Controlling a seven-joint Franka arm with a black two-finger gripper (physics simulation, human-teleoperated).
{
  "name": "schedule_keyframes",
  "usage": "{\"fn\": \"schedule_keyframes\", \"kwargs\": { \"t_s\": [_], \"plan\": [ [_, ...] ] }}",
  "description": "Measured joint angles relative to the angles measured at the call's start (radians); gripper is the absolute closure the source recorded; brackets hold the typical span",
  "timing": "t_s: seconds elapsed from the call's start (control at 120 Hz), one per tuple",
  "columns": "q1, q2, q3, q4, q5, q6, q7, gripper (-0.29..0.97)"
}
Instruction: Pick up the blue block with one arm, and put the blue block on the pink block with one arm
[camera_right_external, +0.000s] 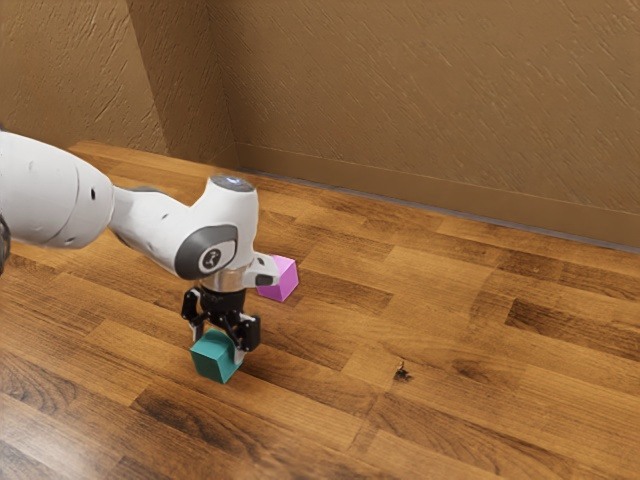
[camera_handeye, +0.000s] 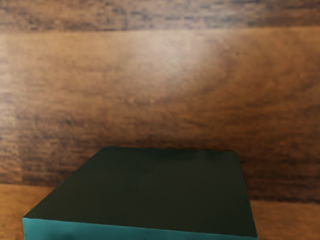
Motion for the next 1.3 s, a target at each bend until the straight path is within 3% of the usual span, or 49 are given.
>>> {"fn": "schedule_keyframes", "kwargs": {
  "t_s": [0.308, 0.45, 0.7, 0.775, 0.85, 1.15, 1.3],
  "plan": [
    [-0.004, 0.042, 0.016, -0.010, -0.017, 0.037, 0.000, 0.00],
    [-0.006, 0.044, 0.025, -0.011, -0.035, 0.043, -0.007, 0.19],
    [-0.006, 0.040, 0.025, -0.008, -0.039, 0.049, -0.025, 0.20],
    [-0.007, 0.021, 0.028, -0.004, -0.038, 0.049, -0.027, 0.32],
    [-0.007, 0.004, 0.032, 0.004, -0.036, 0.047, -0.027, 0.34],
    [0.007, -0.007, 0.047, 0.249, -0.022, -0.039, 0.003, 0.36],
    [0.057, 0.075, 0.048, 0.400, -0.033, -0.089, 0.031, 0.36]
  ]
}}
